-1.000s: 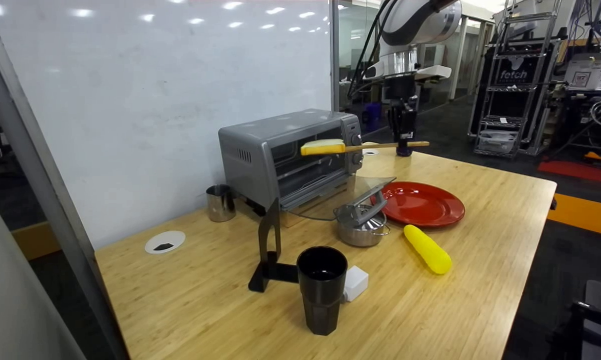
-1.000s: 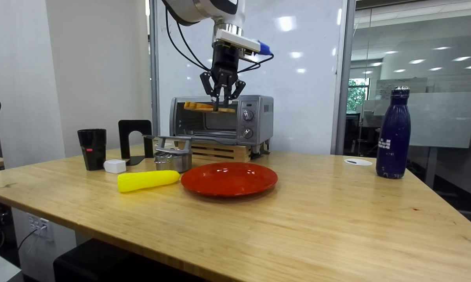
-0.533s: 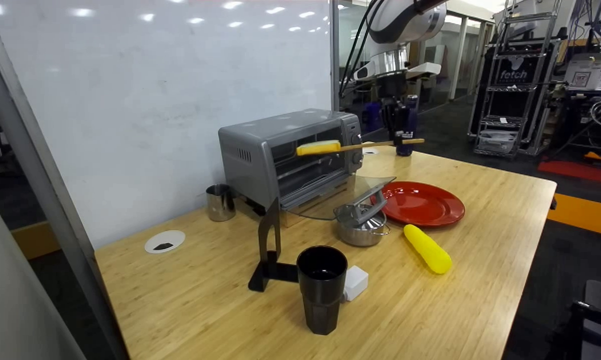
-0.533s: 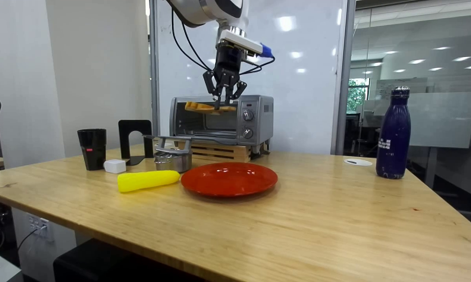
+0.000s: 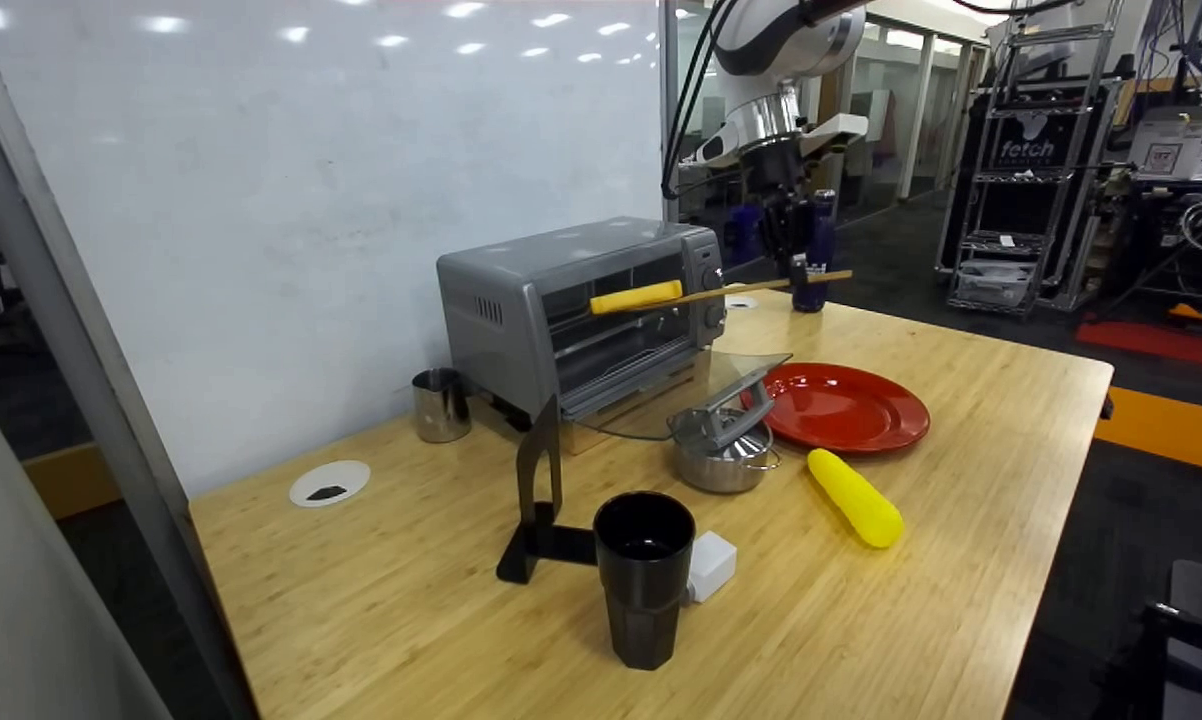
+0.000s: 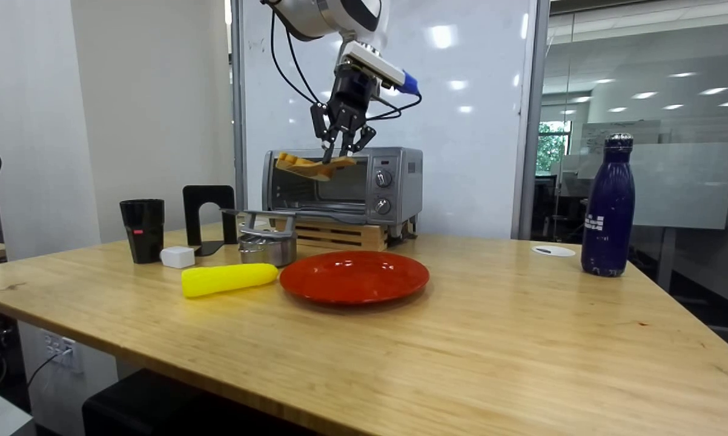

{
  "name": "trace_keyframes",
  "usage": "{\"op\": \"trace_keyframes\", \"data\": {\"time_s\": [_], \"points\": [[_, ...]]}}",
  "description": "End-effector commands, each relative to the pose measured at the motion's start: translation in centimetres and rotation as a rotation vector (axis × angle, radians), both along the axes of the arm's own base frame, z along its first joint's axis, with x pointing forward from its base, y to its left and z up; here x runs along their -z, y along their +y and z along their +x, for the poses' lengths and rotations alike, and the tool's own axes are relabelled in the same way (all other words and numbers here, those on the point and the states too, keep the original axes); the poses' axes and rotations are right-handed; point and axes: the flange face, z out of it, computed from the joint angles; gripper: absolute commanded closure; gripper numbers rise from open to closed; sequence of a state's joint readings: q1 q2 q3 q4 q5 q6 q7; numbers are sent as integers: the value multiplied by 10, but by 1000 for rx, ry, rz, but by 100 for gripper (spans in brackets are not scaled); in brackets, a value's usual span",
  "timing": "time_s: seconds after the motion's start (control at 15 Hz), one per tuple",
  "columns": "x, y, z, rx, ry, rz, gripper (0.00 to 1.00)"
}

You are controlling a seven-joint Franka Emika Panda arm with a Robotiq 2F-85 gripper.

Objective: Open the oven, use the spatula to put the slice of bread in the oven, the close the oven

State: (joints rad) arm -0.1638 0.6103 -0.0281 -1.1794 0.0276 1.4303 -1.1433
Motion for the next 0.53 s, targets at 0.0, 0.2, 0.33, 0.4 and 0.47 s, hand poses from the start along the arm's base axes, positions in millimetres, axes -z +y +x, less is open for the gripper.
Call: {"op": "trace_keyframes", "data": {"time_s": [0.0, 0.2, 0.33, 0.4, 0.47], "points": [[-9, -2, 9, -42, 35, 83, 93], [-13, -4, 10, -66, 62, 139, 93], [-14, -7, 10, -71, 80, 169, 93], [-14, -9, 10, -70, 86, 177, 93], [-12, -11, 10, -65, 94, 182, 93]]}}
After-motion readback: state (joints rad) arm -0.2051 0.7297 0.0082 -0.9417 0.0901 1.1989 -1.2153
